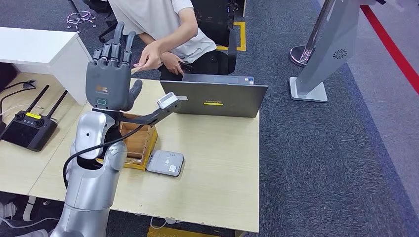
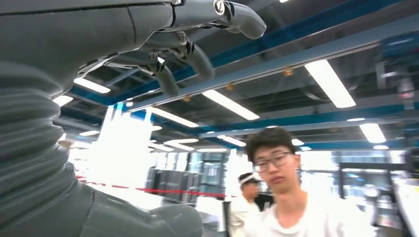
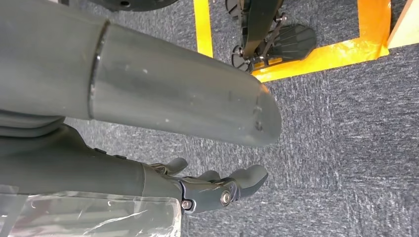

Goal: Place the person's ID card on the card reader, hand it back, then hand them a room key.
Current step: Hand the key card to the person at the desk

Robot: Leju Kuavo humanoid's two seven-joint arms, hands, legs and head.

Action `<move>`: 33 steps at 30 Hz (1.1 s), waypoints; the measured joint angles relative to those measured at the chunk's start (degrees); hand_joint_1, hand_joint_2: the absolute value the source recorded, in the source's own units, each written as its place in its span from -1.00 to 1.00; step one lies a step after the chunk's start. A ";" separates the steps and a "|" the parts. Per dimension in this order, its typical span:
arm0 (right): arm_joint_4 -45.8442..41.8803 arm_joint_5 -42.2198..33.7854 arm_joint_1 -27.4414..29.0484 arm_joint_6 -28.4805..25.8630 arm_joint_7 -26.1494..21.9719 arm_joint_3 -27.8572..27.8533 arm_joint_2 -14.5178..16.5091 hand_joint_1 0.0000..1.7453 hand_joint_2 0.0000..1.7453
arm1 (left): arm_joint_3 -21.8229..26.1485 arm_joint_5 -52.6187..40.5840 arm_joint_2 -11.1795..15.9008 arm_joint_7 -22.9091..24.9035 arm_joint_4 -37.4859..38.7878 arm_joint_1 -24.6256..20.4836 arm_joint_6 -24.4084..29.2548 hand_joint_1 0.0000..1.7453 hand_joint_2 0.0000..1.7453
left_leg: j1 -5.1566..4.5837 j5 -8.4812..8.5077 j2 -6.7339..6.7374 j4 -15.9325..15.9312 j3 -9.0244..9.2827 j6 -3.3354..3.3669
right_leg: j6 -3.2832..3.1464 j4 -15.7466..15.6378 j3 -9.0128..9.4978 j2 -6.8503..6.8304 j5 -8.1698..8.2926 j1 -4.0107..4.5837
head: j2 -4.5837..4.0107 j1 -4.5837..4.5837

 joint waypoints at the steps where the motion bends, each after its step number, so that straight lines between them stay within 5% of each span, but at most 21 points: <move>1: 0.00 -0.20 0.01 -0.09 -0.06 -0.36 0.08 -1.00 -1.00 | -0.86 0.58 0.77 -0.31 -0.86 1.14 0.27 -1.00 1.00 | 0.00 -0.01 0.01 -0.01 0.00 0.00 | 0.00 0.00 0.00 0.00 -0.01 0.00 | 0.00 0.01; 12: -0.04 -2.32 0.18 -1.40 -0.95 -4.99 0.50 -1.00 -1.00 | -7.21 6.20 15.76 -2.90 -8.43 24.00 8.91 -1.00 1.00 | 0.05 -0.12 0.14 -0.11 0.05 -0.12 | -0.05 0.00 -0.04 0.14 -0.17 0.01 | 0.00 0.00; 17: -0.28 -2.31 0.19 -1.86 -1.16 -6.71 0.50 -1.00 -1.00 | -6.85 7.27 19.69 -0.26 -8.54 33.74 7.78 -1.00 1.00 | 0.04 -0.18 0.11 -0.11 0.02 -0.08 | 0.01 0.00 -0.03 0.09 -0.23 0.01 | 0.00 0.00; 24: -0.35 -0.47 0.17 -1.88 -1.10 -7.60 0.50 -1.00 -1.00 | -1.36 8.12 18.98 2.75 -6.41 38.86 3.94 -1.00 1.00 | 0.02 -0.19 0.06 -0.09 0.03 -0.07 | 0.02 -0.01 -0.01 0.04 -0.22 0.01 | 0.00 -0.01; 33: -0.48 1.99 0.06 -1.40 -0.96 -7.73 0.50 -1.00 -1.00 | 8.69 3.54 10.80 0.04 -2.51 35.10 2.76 -1.00 1.00 | 0.02 -0.16 0.00 -0.07 0.06 -0.06 | 0.03 -0.01 0.03 0.02 -0.17 0.00 | 0.00 0.00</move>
